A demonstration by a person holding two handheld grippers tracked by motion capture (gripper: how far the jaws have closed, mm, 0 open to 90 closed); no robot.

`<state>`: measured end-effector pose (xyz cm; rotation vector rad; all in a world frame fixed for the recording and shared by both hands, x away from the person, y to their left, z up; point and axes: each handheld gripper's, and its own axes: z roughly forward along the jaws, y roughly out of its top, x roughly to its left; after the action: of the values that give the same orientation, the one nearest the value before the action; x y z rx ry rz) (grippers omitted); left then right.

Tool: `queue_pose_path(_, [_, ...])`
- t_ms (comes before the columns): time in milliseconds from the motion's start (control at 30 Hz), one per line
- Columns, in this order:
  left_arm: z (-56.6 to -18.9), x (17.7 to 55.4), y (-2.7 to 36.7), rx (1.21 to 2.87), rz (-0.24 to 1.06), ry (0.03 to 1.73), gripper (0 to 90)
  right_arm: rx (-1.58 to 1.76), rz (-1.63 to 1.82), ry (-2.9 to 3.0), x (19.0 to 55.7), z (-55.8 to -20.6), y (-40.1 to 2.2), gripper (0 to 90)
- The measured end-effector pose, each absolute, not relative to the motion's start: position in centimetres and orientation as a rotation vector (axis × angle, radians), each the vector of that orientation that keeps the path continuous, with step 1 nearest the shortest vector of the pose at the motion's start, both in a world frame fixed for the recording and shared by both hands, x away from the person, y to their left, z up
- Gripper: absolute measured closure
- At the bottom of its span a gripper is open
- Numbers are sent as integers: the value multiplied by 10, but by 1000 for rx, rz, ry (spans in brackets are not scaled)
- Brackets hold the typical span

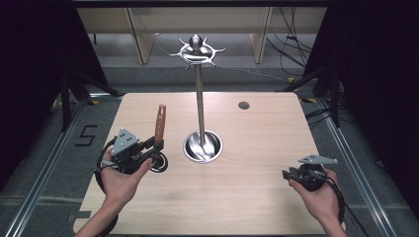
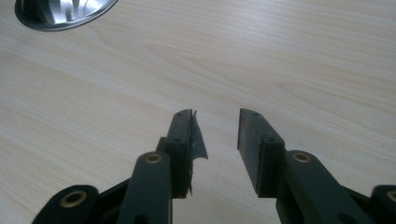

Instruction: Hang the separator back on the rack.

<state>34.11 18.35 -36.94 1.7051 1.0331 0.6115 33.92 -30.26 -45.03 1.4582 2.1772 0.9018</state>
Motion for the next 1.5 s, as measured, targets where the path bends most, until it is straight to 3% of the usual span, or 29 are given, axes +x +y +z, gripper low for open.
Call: queue_pose_path(1500, [-342,341,161,1625,676,918,693,1468,912,2167,339,-449,-302,663])
